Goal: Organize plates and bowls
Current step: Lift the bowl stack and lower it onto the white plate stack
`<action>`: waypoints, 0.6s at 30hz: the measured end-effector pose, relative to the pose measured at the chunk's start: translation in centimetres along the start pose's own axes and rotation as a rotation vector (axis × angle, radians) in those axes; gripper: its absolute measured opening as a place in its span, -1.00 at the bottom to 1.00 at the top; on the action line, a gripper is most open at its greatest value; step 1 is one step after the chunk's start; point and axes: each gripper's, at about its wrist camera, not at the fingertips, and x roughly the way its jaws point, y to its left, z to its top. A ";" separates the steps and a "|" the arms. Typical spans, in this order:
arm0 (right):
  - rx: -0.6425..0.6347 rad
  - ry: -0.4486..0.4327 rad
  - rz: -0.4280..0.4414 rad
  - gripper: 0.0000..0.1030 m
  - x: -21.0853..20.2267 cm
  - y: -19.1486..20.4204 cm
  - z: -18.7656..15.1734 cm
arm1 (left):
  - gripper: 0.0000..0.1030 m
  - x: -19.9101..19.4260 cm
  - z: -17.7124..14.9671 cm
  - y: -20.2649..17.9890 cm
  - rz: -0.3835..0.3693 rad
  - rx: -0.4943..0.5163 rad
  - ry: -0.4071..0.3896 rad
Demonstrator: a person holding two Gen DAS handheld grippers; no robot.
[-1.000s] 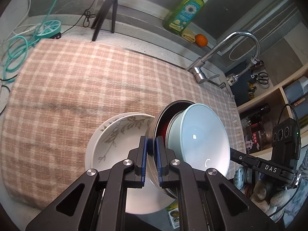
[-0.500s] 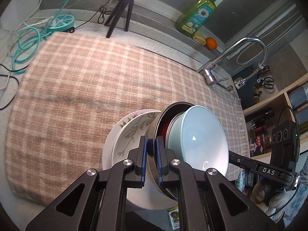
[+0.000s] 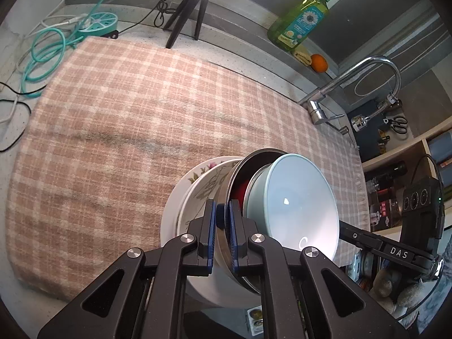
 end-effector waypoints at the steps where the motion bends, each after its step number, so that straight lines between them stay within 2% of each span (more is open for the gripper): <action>1: -0.001 0.001 -0.001 -0.81 0.0 0.0 0.0 | -0.86 0.0 0.0 0.0 0.000 0.000 0.001; 18: -0.008 0.007 -0.001 -0.81 0.1 -0.1 -0.2 | -0.86 0.5 -0.1 0.2 0.000 0.000 0.018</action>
